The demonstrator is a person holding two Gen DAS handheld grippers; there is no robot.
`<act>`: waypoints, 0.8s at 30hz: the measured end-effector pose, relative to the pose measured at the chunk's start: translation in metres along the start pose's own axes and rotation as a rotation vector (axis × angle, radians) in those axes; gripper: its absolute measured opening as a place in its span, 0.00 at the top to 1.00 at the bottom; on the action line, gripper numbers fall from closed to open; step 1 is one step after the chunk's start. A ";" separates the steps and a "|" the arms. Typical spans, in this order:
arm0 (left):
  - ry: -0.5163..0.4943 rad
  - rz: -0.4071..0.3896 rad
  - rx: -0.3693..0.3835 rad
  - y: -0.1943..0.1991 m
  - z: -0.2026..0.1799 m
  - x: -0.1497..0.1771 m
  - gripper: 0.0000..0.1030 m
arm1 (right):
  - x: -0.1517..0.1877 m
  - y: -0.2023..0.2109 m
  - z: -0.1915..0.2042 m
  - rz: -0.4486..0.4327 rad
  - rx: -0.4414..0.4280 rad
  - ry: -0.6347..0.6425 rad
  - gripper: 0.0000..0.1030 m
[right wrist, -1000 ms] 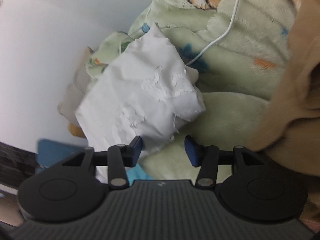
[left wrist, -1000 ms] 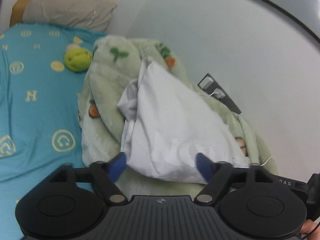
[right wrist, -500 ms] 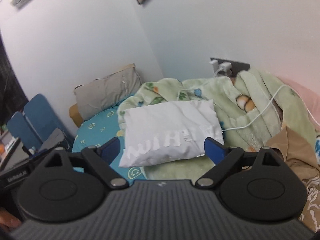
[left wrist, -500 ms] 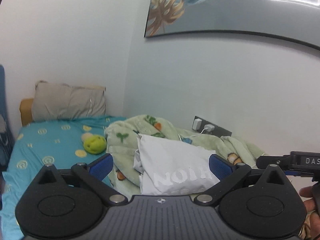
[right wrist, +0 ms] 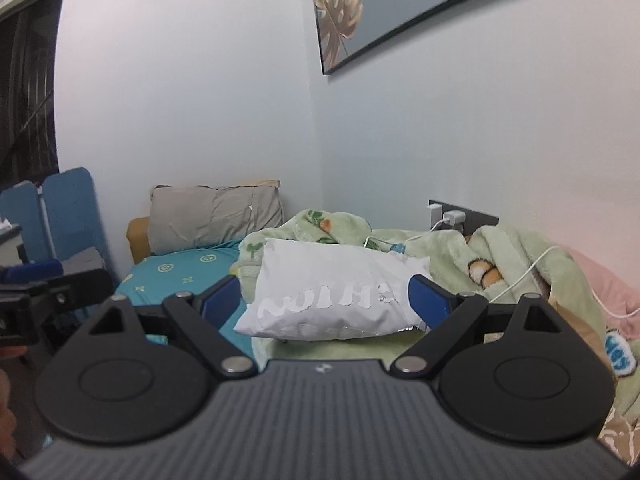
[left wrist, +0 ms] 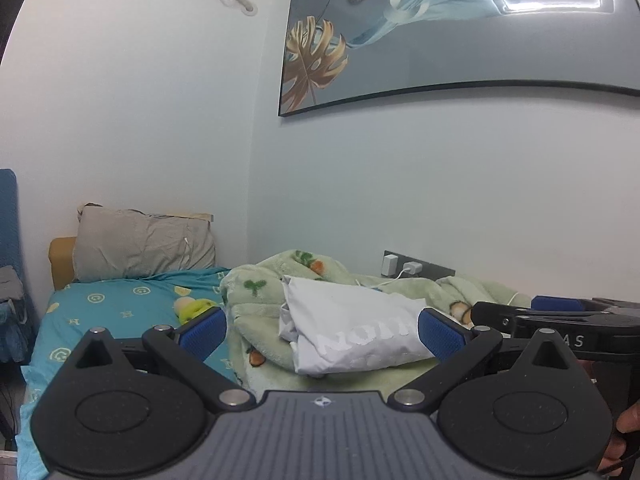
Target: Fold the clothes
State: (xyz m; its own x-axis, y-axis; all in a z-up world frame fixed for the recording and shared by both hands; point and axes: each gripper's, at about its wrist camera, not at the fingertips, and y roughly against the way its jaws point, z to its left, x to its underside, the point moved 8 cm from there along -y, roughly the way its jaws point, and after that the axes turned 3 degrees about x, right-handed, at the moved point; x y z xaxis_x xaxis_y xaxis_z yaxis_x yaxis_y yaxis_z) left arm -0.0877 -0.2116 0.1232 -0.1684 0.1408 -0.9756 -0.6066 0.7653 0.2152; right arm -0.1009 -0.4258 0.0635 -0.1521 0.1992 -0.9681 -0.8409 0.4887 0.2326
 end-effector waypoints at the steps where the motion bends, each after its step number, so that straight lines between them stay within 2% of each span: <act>1: -0.002 0.000 -0.006 0.001 0.001 0.003 0.00 | 0.002 0.000 0.002 0.000 -0.004 -0.003 0.10; 8: -0.003 -0.001 -0.050 0.004 0.011 0.022 0.00 | 0.011 -0.001 0.020 -0.034 -0.002 0.028 0.10; 16: -0.004 -0.005 -0.089 0.005 0.019 0.027 0.00 | 0.015 -0.002 0.027 -0.025 0.013 0.050 0.10; 24: 0.022 -0.007 -0.074 0.009 0.019 0.024 0.00 | 0.008 0.003 0.017 -0.029 0.036 0.026 0.10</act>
State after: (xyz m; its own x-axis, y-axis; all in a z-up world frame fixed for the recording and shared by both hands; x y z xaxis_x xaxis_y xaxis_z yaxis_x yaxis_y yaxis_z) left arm -0.0830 -0.1891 0.1006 -0.1799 0.1212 -0.9762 -0.6636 0.7176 0.2114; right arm -0.0955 -0.4079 0.0581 -0.1412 0.1627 -0.9765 -0.8260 0.5243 0.2068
